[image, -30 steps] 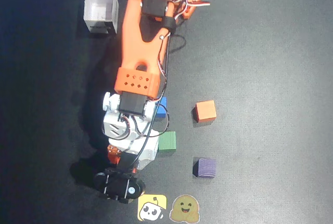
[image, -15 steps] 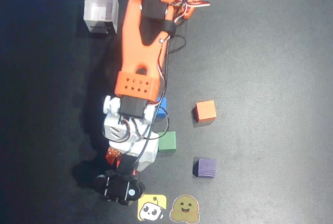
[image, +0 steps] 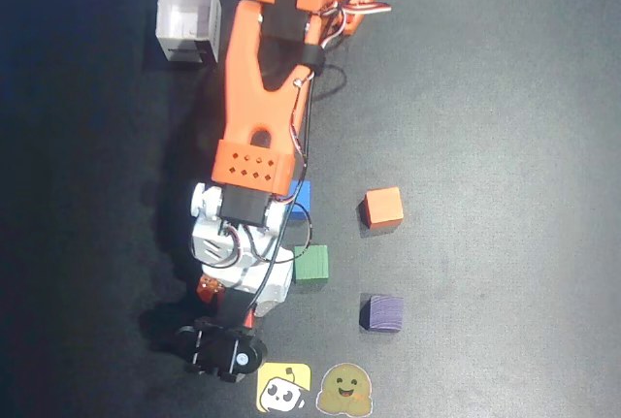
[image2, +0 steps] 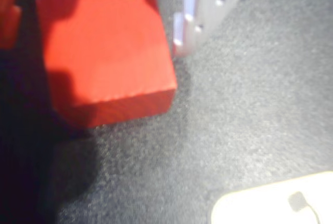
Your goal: Put the red cube on top of the green cube.
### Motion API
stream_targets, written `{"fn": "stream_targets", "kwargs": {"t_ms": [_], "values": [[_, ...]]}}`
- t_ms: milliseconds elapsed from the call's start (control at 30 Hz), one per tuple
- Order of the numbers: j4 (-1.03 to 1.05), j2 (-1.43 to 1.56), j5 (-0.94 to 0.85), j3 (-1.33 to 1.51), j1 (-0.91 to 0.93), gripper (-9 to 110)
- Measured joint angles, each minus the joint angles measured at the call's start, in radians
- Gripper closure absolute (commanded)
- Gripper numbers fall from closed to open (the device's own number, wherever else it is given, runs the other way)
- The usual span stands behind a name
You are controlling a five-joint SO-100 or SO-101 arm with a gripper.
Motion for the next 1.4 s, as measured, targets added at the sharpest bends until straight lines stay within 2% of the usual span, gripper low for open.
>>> {"fn": "stream_targets", "kwargs": {"t_ms": [333,733,1133,1400], "values": [[-0.017,0.0,0.0,0.023,0.0,92],[-0.002,0.0,-0.002,0.029,0.012,92],[0.199,0.156,-0.008,0.031,0.012,92],[0.224,0.227,0.006,0.032,-0.032,92]]}}
